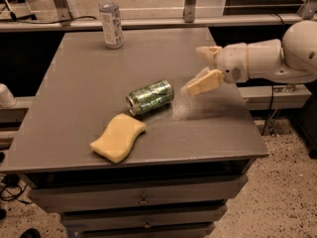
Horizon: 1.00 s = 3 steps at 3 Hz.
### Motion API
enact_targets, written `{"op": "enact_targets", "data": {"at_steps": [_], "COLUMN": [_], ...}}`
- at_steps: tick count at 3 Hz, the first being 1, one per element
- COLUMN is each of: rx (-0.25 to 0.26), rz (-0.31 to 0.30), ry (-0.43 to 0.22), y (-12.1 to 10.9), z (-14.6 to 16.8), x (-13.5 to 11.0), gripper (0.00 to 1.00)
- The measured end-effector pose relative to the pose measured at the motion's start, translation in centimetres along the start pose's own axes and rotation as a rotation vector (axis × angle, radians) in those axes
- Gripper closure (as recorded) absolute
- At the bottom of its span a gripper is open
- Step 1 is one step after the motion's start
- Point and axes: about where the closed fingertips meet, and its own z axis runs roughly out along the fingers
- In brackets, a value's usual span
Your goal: Knock green can over
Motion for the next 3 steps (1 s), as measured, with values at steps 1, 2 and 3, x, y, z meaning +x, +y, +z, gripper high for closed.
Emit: {"op": "enact_targets", "data": {"at_steps": [1,2,3], "rx": [0.086,0.152,0.173], "rz": [0.003,0.024,0.004], "ry": [0.018,0.007,-0.002], "y": [-3.8,-6.4,-7.0], "z": [-6.3,-11.9,-13.0], "x": [0.8,0.6,-0.5], "gripper": [0.0,0.0,0.0]}}
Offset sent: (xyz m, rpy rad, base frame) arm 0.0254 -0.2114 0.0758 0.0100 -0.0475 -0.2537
